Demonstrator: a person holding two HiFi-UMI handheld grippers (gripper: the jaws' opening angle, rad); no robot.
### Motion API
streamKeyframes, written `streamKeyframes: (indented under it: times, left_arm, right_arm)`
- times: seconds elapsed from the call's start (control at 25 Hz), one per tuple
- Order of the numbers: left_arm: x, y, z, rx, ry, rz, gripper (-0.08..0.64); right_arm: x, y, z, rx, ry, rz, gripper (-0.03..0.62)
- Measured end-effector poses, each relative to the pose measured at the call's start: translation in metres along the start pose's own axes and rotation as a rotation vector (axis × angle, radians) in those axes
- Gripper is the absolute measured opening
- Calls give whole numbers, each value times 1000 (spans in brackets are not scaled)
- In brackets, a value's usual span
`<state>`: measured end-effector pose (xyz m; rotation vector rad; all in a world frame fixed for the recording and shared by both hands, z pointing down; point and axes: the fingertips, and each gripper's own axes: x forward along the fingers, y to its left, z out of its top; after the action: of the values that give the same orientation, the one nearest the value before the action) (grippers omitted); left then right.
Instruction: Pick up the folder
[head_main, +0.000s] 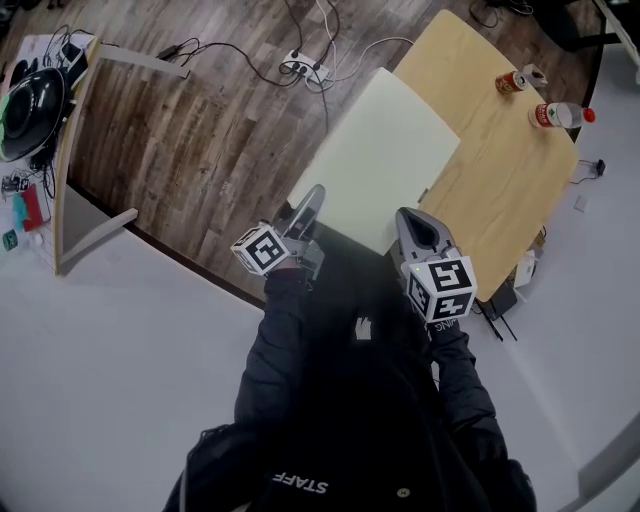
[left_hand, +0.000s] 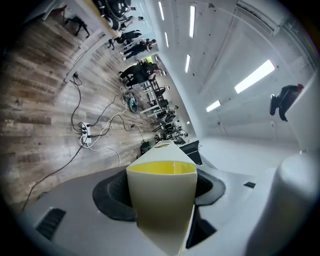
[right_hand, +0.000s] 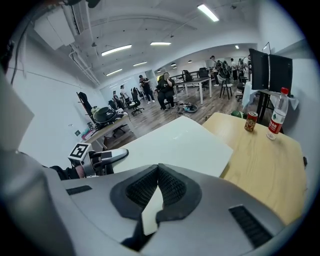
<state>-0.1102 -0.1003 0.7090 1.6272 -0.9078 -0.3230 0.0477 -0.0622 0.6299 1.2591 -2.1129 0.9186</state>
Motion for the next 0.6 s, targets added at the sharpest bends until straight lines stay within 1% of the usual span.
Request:
streamKeyframes:
  times: [0.32, 0.6]
  left_arm:
    - [3, -63, 18, 218, 56, 42, 304]
    - [2, -113, 27, 390, 95, 65, 302]
  right_arm:
    - [-32, 15, 35, -9, -84, 16, 21]
    - [-63, 30, 59, -28, -138, 31, 21]
